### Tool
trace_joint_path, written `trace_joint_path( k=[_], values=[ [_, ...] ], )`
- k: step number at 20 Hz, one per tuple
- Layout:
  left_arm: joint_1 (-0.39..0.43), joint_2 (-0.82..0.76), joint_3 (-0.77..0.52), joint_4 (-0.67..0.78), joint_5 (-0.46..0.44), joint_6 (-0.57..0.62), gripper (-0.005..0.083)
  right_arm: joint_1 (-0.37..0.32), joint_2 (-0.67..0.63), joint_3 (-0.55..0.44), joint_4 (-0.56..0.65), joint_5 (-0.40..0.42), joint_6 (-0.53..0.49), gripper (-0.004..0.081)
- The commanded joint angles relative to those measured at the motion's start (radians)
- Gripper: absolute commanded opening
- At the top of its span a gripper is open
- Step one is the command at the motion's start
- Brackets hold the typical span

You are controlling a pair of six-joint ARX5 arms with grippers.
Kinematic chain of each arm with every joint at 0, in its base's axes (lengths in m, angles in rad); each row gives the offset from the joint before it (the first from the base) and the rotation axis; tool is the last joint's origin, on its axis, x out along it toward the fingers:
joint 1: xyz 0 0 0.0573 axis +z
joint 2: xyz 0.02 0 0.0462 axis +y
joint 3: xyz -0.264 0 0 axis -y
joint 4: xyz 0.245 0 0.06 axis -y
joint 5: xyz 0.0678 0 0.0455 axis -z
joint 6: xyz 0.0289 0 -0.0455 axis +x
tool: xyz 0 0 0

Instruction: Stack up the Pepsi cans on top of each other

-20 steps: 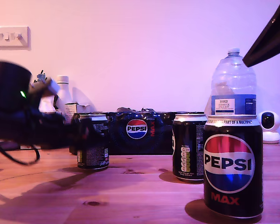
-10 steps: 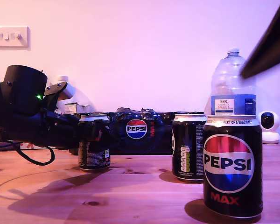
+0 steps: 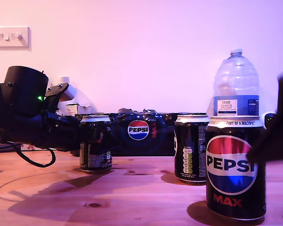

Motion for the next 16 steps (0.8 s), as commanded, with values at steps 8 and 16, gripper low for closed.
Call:
trace_joint_path(
  k=[8, 16],
  values=[
    [-0.005, 0.026, -0.006, 0.008, 0.007, 0.007, 0.0785, -0.011, 0.025, -0.079, 0.225, 0.011, -0.075, 0.0788],
    [-0.005, 0.026, -0.006, 0.008, 0.010, 0.007, 0.0785, -0.050, 0.134, -0.083, 0.344, 0.000, -0.113, 0.0788]
  ],
)
